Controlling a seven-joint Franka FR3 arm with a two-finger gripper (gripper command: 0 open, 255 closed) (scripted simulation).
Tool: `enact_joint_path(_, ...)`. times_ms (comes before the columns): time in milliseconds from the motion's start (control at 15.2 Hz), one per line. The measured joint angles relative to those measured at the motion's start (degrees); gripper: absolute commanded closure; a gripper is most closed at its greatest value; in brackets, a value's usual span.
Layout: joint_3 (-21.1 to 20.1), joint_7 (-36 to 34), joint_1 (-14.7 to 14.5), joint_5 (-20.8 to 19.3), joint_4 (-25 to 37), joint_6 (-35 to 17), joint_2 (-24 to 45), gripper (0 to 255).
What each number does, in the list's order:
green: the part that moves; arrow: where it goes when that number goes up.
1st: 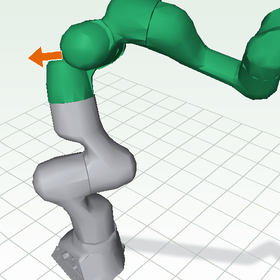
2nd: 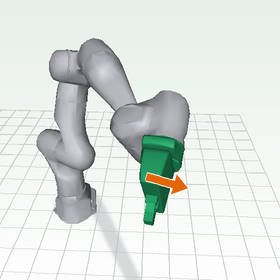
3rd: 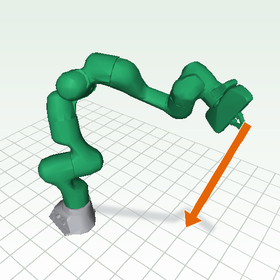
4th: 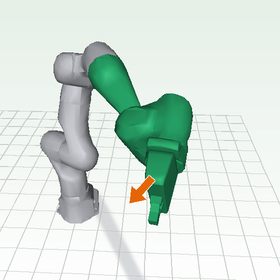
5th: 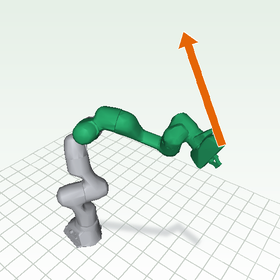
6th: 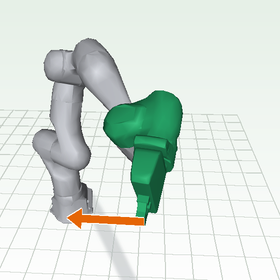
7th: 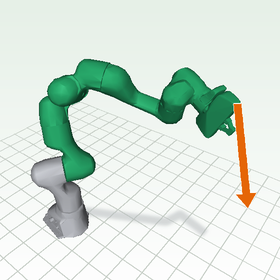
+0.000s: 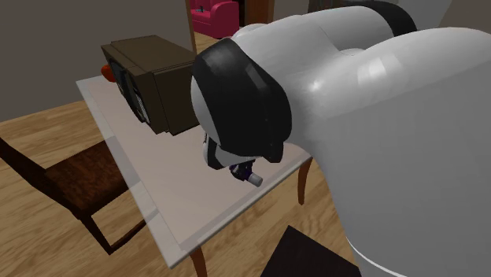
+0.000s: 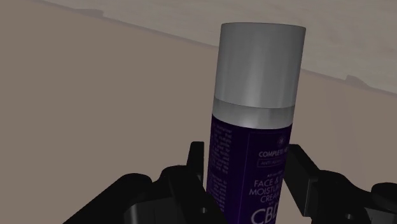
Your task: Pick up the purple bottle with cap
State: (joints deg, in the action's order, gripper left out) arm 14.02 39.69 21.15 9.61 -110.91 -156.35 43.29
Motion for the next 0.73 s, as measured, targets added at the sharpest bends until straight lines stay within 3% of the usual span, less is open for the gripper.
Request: enact_joint_path(726,1.8,-0.5,-1.5,-1.3,-1.9,4.0,-5.9,255)
